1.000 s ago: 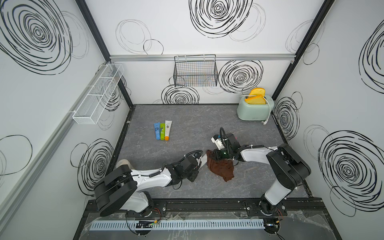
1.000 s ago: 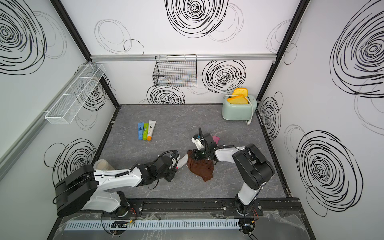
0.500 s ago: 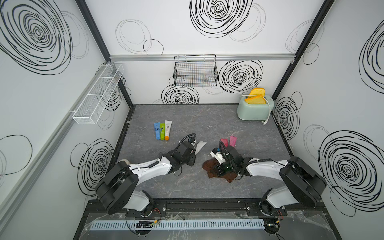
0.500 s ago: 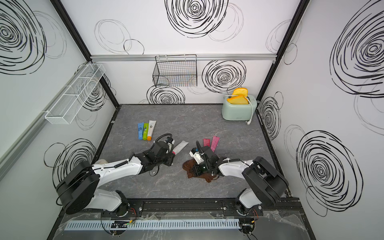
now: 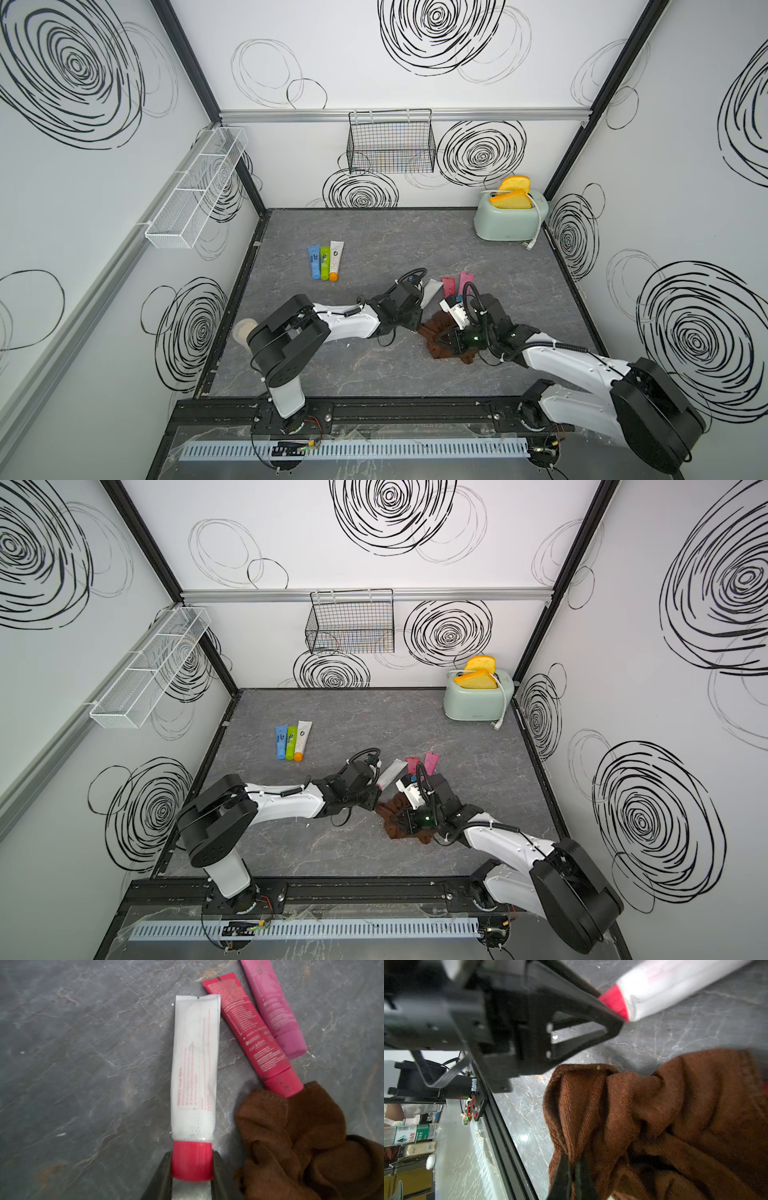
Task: Wipe the surface of the toothpaste tube
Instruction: Place the toothpaste at the center of the board.
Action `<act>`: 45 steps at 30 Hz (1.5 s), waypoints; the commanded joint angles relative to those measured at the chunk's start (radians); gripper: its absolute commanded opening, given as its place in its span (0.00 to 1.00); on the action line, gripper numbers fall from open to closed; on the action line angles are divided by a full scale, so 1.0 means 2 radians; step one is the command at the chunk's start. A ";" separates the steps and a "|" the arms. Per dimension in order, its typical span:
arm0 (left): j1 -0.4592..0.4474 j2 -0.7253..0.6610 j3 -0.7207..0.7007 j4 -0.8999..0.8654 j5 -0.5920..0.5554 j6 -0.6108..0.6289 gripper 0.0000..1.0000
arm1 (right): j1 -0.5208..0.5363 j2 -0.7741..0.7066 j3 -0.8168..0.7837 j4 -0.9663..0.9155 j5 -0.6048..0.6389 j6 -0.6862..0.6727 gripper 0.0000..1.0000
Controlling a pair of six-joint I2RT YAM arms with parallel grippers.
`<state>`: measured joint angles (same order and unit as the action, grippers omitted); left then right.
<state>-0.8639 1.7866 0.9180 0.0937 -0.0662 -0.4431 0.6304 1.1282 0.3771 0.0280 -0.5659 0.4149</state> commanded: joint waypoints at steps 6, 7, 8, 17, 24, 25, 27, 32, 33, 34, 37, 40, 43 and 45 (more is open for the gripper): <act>-0.025 0.045 0.052 0.036 0.001 -0.018 0.55 | -0.003 -0.003 -0.008 -0.028 -0.019 0.007 0.00; -0.026 0.045 0.054 0.040 0.006 -0.017 0.61 | -0.003 -0.003 -0.007 -0.029 -0.018 0.006 0.00; -0.027 0.045 0.053 0.046 0.012 -0.015 0.67 | -0.003 -0.002 -0.007 -0.029 -0.018 0.006 0.00; -0.001 0.044 0.030 0.138 0.100 -0.022 0.86 | -0.003 0.000 -0.006 -0.027 -0.018 0.004 0.00; 0.020 0.081 0.076 0.139 0.146 -0.020 0.87 | -0.004 -0.005 -0.006 -0.026 -0.021 0.003 0.00; 0.021 0.090 0.086 0.134 0.153 -0.021 0.87 | -0.004 -0.006 -0.005 -0.026 -0.021 0.003 0.00; 0.022 0.106 0.101 0.128 0.163 -0.023 0.87 | -0.004 -0.009 -0.006 -0.026 -0.021 0.003 0.00; 0.027 0.128 0.119 0.136 0.184 -0.029 0.87 | -0.006 -0.013 -0.006 -0.025 -0.022 0.003 0.00; 0.027 0.132 0.124 0.137 0.189 -0.031 0.87 | -0.006 -0.013 -0.006 -0.024 -0.023 0.002 0.00; 0.028 0.134 0.128 0.137 0.193 -0.032 0.87 | -0.006 -0.013 -0.007 -0.025 -0.023 0.003 0.00; 0.028 0.142 0.139 0.135 0.203 -0.032 0.86 | -0.006 -0.013 -0.008 -0.024 -0.025 0.003 0.00; 0.026 0.145 0.142 0.133 0.209 -0.035 0.84 | -0.007 -0.015 -0.007 -0.023 -0.024 0.003 0.00; 0.024 0.142 0.133 0.139 0.211 -0.038 0.84 | -0.009 -0.016 -0.007 -0.023 -0.025 0.002 0.00; 0.027 0.141 0.131 0.136 0.207 -0.036 0.84 | -0.010 -0.016 -0.007 -0.020 -0.025 0.002 0.00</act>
<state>-0.8112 2.0628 1.1744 0.3138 0.3248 -0.5049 0.6170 1.1110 0.3679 -0.0010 -0.6025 0.4202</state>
